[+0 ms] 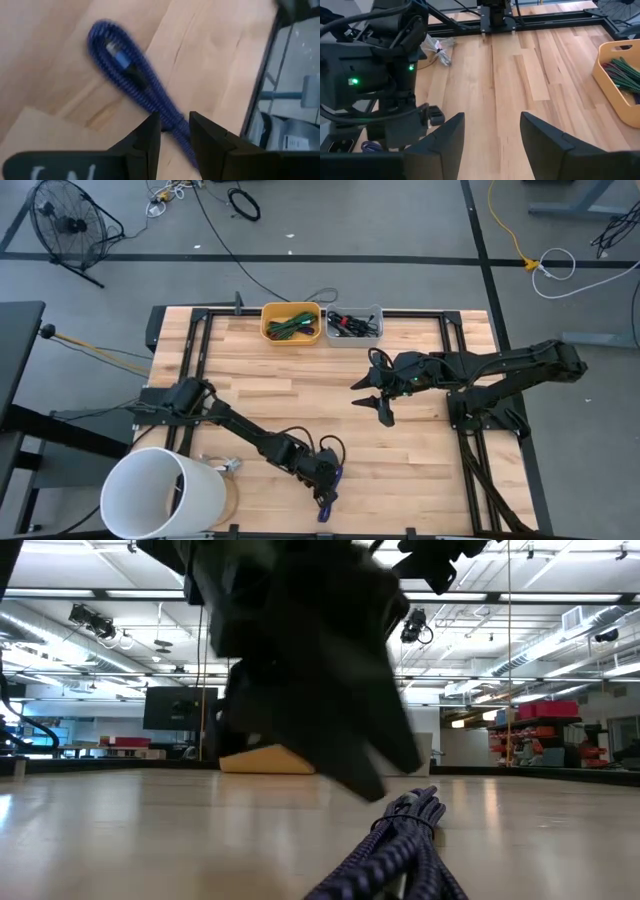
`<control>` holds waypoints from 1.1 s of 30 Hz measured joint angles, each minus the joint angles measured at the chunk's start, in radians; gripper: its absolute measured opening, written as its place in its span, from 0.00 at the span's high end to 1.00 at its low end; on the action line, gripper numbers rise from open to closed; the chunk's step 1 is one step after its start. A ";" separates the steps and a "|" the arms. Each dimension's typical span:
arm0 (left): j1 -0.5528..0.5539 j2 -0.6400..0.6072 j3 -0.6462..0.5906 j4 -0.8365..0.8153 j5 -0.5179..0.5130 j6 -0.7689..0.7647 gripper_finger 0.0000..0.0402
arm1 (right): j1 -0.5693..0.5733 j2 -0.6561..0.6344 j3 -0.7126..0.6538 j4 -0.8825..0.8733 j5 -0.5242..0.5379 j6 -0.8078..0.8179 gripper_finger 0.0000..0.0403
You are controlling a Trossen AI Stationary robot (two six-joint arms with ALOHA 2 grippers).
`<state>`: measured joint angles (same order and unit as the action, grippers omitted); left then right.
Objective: Pick & Place USB Port
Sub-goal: Put the violet black charger cable into the yellow bin
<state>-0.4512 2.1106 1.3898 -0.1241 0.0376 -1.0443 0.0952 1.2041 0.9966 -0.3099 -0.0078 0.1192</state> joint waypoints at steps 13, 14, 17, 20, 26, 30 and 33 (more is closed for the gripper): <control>0.035 0.049 0.000 0.033 0.090 -0.019 0.73 | 0.000 0.000 0.000 -0.003 -0.001 0.000 0.52; 0.037 0.051 -0.001 0.049 0.095 -0.018 0.73 | 0.000 0.000 0.000 -0.003 -0.001 0.000 0.52; 0.044 0.056 -0.001 0.088 0.101 -0.011 0.73 | 0.000 0.000 0.000 -0.004 -0.001 0.000 0.52; 0.057 0.065 -0.001 0.094 0.112 0.013 0.73 | 0.000 0.000 0.000 -0.005 -0.001 0.000 0.52; 0.078 0.091 0.002 0.102 0.204 0.065 0.86 | 0.000 0.000 0.000 -0.006 -0.001 -0.001 0.52; 0.089 0.095 0.002 0.112 0.214 0.124 0.98 | 0.000 0.000 0.000 -0.008 0.000 0.000 0.52; 0.091 0.084 0.000 0.116 0.215 0.168 0.99 | 0.000 0.000 0.000 -0.011 0.000 -0.001 0.52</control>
<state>-0.3607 2.1948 1.3894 -0.0082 0.2529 -0.8759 0.0952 1.2042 0.9966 -0.3206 -0.0082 0.1184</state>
